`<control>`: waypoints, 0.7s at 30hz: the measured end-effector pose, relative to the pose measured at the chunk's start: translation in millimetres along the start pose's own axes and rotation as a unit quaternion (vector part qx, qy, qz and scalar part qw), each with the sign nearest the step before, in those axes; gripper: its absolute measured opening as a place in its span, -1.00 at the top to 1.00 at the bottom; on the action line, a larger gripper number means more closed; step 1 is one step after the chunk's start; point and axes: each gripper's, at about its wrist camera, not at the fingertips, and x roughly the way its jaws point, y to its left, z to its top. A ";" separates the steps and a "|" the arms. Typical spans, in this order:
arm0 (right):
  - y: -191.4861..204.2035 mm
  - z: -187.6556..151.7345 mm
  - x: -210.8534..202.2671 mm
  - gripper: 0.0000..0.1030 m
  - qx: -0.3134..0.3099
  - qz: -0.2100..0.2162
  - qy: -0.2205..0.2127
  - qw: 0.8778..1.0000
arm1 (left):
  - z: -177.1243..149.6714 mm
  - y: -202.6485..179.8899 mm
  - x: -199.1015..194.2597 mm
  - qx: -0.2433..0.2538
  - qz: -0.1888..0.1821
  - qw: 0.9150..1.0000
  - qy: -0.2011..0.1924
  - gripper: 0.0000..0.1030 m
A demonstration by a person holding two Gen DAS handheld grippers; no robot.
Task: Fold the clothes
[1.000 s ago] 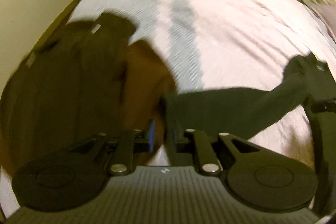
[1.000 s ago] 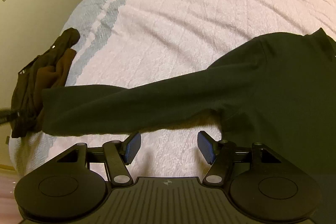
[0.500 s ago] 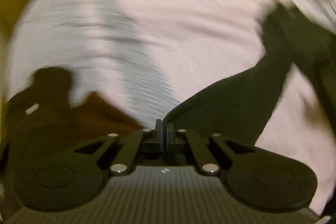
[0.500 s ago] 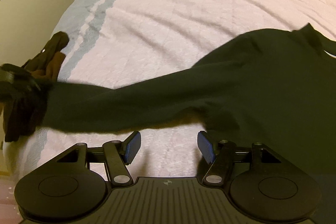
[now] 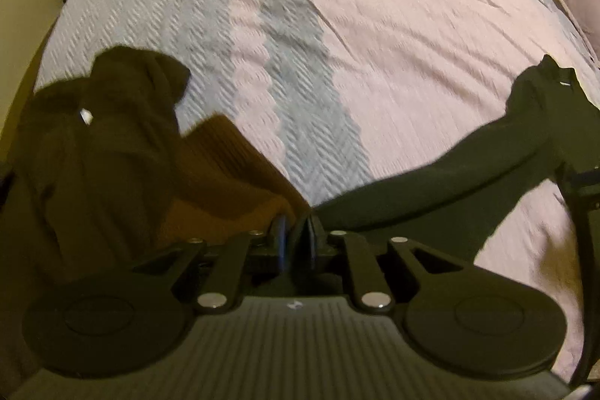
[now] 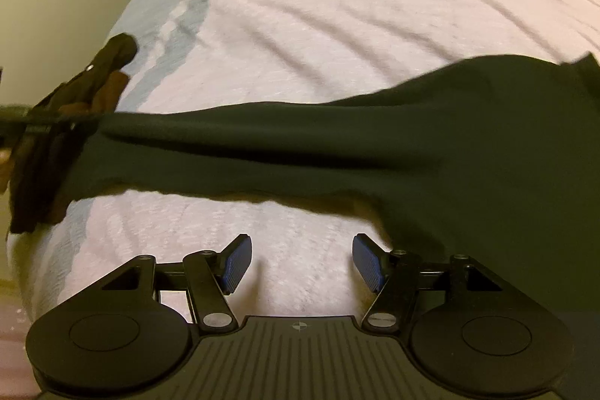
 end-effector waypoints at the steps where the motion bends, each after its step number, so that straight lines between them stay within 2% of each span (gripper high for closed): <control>1: 0.3 1.0 3.5 -0.23 0.002 0.006 0.001 1.000 | 1.3 1.1 -3.9 0.007 0.002 1.000 -0.003 0.76; 3: -3.9 2.7 12.0 -0.23 0.029 0.019 0.003 0.999 | 0.1 0.0 -13.8 0.027 0.013 0.999 -0.013 0.64; 5: -13.9 3.1 18.8 -0.23 0.083 0.028 -0.006 0.996 | -9.0 -7.2 -27.3 0.067 0.036 0.997 -0.025 0.61; 6: -19.0 2.3 20.8 -0.23 0.110 0.032 -0.015 0.993 | -15.5 -12.1 -34.7 0.092 0.050 0.994 -0.030 0.61; 8: -29.9 0.0 23.7 -0.23 0.167 0.037 -0.036 0.985 | -36.5 -31.2 -51.2 0.169 0.079 0.981 -0.041 0.52; 9: -35.6 -2.3 24.6 -0.23 0.197 0.040 -0.048 0.978 | -47.1 -40.9 -59.4 0.208 0.093 0.972 -0.047 0.49; 11: -47.1 -8.6 26.6 -0.23 0.253 0.050 -0.072 0.963 | -70.8 -64.4 -66.0 0.284 0.079 0.955 -0.043 0.47; 13: -57.4 -13.8 27.7 -0.22 0.300 0.061 -0.091 0.948 | -95.3 -89.3 -65.6 0.354 0.067 0.932 -0.035 0.43; 15: -65.8 -16.2 29.0 -0.21 0.335 0.074 -0.103 0.934 | -114.6 -110.6 -53.0 0.411 0.075 0.908 -0.022 0.37; 16: -68.4 -15.0 29.7 0.05 0.344 0.079 -0.103 0.930 | -121.9 -119.6 -44.2 0.438 0.082 0.895 -0.017 0.37; 17: -69.6 -13.3 30.8 0.51 0.348 0.082 -0.100 0.928 | -126.9 -125.6 -34.1 0.458 0.097 0.883 -0.016 0.37; 20: -70.8 -6.2 29.6 0.84 0.340 0.083 -0.092 0.932 | -135.2 -136.4 -4.2 0.505 0.151 0.850 -0.013 0.38; 21: -70.1 -4.1 27.6 0.87 0.335 0.083 -0.091 0.934 | -135.3 -136.8 2.1 0.517 0.169 0.839 -0.012 0.39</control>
